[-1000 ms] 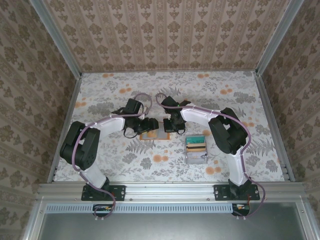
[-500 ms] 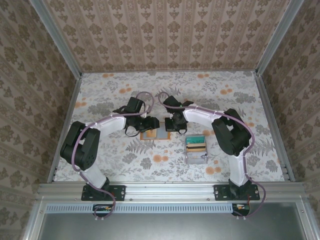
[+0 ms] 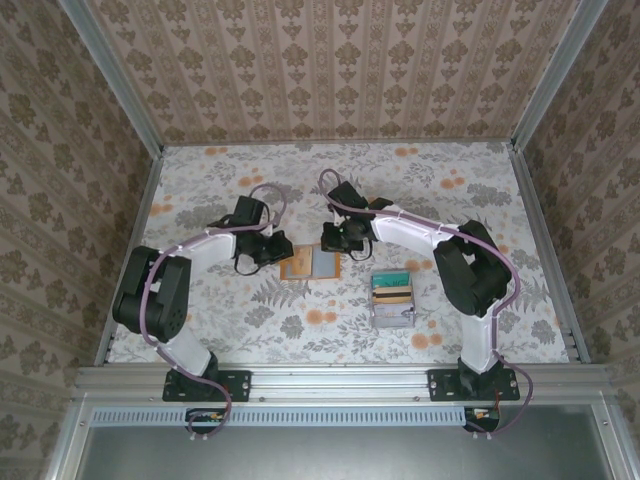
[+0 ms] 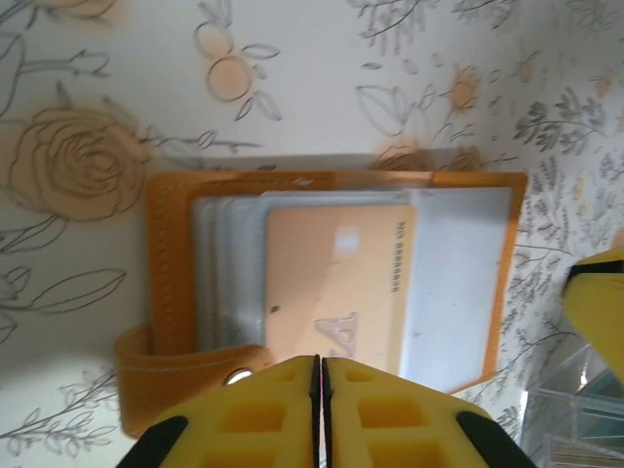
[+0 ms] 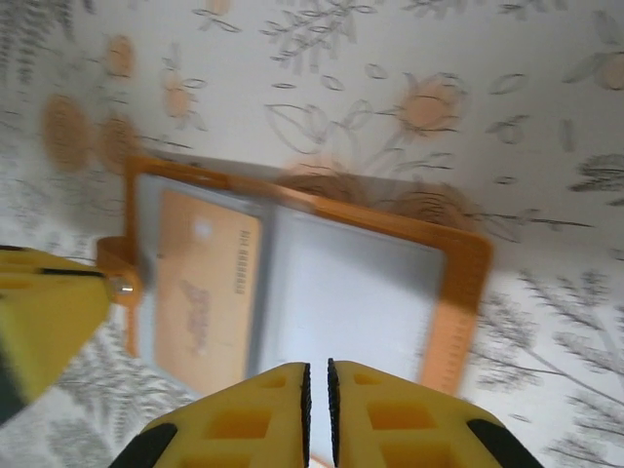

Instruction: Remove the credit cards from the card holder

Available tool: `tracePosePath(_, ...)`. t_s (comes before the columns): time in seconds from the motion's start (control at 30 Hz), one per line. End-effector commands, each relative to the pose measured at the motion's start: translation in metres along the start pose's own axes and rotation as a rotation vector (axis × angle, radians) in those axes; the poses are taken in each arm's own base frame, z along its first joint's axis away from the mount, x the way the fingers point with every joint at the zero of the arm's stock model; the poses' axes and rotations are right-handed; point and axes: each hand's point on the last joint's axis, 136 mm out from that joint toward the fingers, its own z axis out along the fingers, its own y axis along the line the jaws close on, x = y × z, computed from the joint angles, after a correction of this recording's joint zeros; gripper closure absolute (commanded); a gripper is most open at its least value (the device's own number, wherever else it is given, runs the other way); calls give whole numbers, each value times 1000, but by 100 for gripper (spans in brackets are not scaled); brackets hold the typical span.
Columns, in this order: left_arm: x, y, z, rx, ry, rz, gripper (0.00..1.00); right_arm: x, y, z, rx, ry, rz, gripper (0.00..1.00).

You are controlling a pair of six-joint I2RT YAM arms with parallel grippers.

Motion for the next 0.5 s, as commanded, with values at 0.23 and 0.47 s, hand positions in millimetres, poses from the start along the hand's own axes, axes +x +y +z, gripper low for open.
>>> tracePosePath(0.23,13,17,14,-23,42,-14,90,14,24,31,-175,99,117,79)
tracePosePath(0.47,18,21,19,-26,57,-30,90,23,19,46,-185,143,150,80)
